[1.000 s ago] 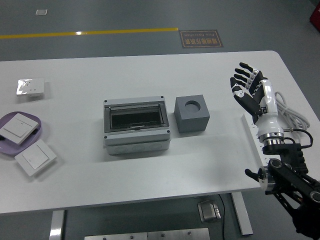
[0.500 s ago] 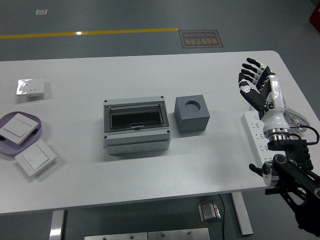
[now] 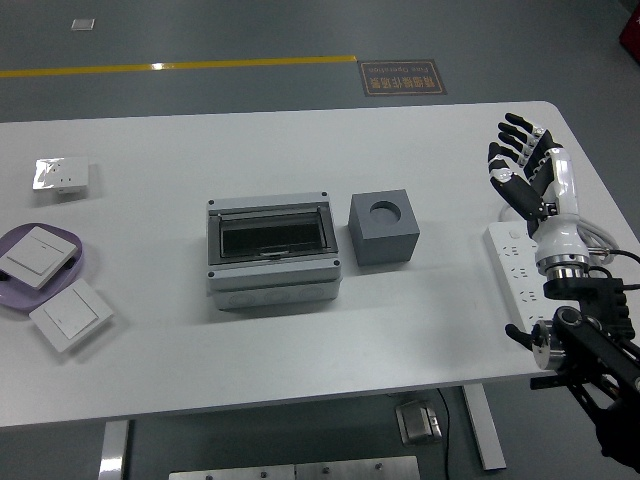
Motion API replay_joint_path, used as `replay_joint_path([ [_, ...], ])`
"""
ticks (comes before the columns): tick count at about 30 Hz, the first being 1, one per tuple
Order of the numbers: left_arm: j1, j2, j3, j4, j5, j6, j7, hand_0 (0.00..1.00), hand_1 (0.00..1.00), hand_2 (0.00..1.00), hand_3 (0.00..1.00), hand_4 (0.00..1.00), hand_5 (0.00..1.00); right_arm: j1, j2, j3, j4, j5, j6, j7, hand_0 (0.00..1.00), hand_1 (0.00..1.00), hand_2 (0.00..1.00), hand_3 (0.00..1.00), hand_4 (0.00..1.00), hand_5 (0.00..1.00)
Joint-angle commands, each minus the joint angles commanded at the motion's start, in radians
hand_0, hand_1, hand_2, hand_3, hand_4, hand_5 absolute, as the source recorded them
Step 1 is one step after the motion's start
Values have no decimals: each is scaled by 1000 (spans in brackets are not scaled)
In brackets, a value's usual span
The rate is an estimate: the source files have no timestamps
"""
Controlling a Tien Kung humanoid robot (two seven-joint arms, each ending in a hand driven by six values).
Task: Pick up the cylinder from the cube,place it in the box,flap close box
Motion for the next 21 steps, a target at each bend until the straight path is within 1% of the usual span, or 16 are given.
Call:
replay_joint_path([
  [9,0,-4,0,0,-3,-1,0,613,629,605,634,710,246,1,7,10,1,-4,14,-11,776,782,768,733,599,120],
  [18,0,-4,-11,-2,16,0,8,613,629,605,633,709,244,0,9,12,-1,2,22,-16,776,776,765,715,599,123],
  [21,1,-7,-21,-4,36,1,15,613,629,605,633,709,244,4,10,11,-7,3,21,-17,776,776,765,715,599,123],
])
